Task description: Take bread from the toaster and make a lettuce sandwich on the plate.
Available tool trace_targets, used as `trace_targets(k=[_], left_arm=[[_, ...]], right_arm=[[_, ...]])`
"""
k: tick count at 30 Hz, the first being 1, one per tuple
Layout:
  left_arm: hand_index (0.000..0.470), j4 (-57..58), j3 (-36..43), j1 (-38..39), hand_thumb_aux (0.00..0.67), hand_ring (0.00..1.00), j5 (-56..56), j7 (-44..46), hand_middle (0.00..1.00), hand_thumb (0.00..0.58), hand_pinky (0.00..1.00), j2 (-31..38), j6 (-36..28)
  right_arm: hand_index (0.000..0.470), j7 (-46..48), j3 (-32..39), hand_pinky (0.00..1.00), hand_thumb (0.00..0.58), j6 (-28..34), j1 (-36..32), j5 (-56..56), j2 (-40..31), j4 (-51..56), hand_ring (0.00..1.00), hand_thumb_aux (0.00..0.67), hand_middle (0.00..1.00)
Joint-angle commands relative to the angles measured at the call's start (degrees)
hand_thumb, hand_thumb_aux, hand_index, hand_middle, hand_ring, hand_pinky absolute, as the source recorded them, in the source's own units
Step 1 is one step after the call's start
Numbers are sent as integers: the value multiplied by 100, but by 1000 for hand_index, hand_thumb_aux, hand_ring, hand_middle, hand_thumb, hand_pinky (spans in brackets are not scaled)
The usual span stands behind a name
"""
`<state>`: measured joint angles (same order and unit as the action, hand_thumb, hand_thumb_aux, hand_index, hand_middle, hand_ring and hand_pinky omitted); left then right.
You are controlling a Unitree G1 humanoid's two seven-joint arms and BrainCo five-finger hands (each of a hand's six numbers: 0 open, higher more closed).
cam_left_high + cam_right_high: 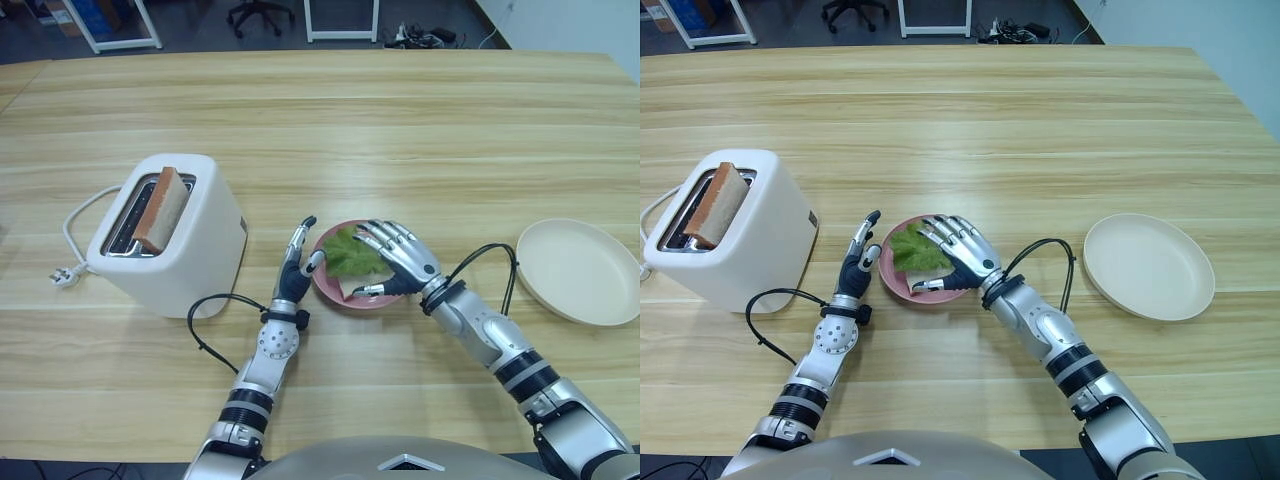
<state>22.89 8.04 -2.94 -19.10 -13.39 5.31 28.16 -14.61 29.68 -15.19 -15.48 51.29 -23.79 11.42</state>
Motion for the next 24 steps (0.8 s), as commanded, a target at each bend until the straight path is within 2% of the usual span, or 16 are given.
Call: trace_targets(k=[1,3,6,8,11,14,16,20,24], left_arm=[[0,-230,5,46,0,0,-127,-71,0,0,0,64,39],[0,-723,-17,161,0,0,-275,-126,0,0,0,134,86],[0,-2605,-355,500,0,0,-604,-95,0,0,0,328,15],[0,-3786,-832,605,0,0,-985,-19,0,0,0,554,-224],[0,-4735,-1788,638,0,0,-1702,141,0,0,0,1035,-880],[0,-4726,-2625,675,0,0,-2127,333,0,0,0,1485,-1736],[0,-4279,-2860,676,0,0,-2380,330,0,0,0,1719,-2191],[0,-3321,-2654,627,0,0,-2941,280,0,0,0,1950,-2895],[0,-3035,-2428,673,0,0,-2961,506,0,0,0,1991,-3331]], right_arm=[[0,302,-682,0,0,-213,246,-1118,8,-691,0,0,0],[0,525,-1172,0,0,-274,304,-2063,148,-948,0,0,0],[0,869,-2046,0,0,-62,315,-3736,510,-1045,0,0,0],[0,945,-2388,0,0,80,364,-4222,638,-953,0,0,0],[0,977,-2638,0,0,132,519,-4577,803,-815,0,0,0],[0,1017,-2722,0,0,113,643,-4637,948,-700,0,0,0],[0,1049,-2763,0,0,81,665,-4629,1020,-635,0,0,0],[0,1073,-2831,0,0,-24,704,-4624,1146,-522,0,0,0],[0,1112,-2876,0,0,-63,706,-4591,1187,-483,0,0,0]])
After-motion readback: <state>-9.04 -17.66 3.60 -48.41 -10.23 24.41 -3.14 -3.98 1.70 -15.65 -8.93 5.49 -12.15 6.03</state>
